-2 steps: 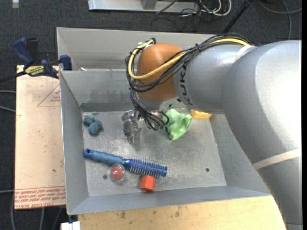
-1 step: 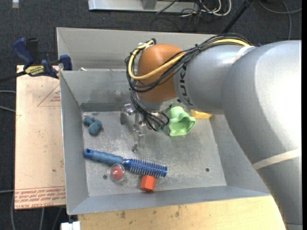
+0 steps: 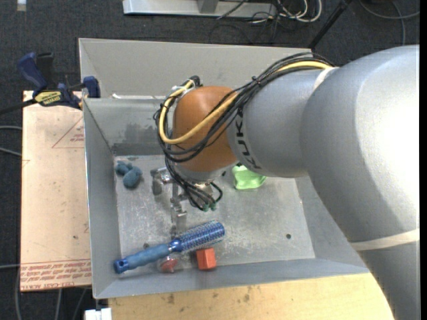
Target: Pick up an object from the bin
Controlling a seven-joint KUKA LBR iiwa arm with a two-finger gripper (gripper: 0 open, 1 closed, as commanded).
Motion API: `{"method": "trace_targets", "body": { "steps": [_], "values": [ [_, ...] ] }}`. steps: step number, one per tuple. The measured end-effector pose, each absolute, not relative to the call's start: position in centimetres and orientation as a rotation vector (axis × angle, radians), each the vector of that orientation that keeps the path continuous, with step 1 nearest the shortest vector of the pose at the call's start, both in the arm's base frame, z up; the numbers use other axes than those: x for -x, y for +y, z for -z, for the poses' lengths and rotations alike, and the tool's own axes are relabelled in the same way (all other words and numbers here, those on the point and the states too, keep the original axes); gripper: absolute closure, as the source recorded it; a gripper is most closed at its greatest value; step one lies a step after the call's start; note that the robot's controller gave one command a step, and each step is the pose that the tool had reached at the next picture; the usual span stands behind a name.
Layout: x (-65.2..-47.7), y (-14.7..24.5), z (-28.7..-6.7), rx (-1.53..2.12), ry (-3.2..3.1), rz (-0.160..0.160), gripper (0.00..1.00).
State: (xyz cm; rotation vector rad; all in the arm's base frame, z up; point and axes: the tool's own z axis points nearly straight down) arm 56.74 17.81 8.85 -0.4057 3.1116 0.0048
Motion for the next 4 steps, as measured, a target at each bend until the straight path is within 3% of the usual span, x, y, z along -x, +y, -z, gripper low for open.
{"method": "trace_targets", "body": {
  "steps": [1,2,3,4],
  "values": [
    [-56.9,17.6,-8.7,0.397,3.115,-0.003,1.00],
    [-56.9,17.6,-8.7,0.396,3.115,-0.004,0.00],
    [-55.9,5.5,-9.9,0.852,3.022,0.002,0.00],
    [-48.5,7.9,-8.3,0.845,3.015,0.000,0.00]
  ]
}}
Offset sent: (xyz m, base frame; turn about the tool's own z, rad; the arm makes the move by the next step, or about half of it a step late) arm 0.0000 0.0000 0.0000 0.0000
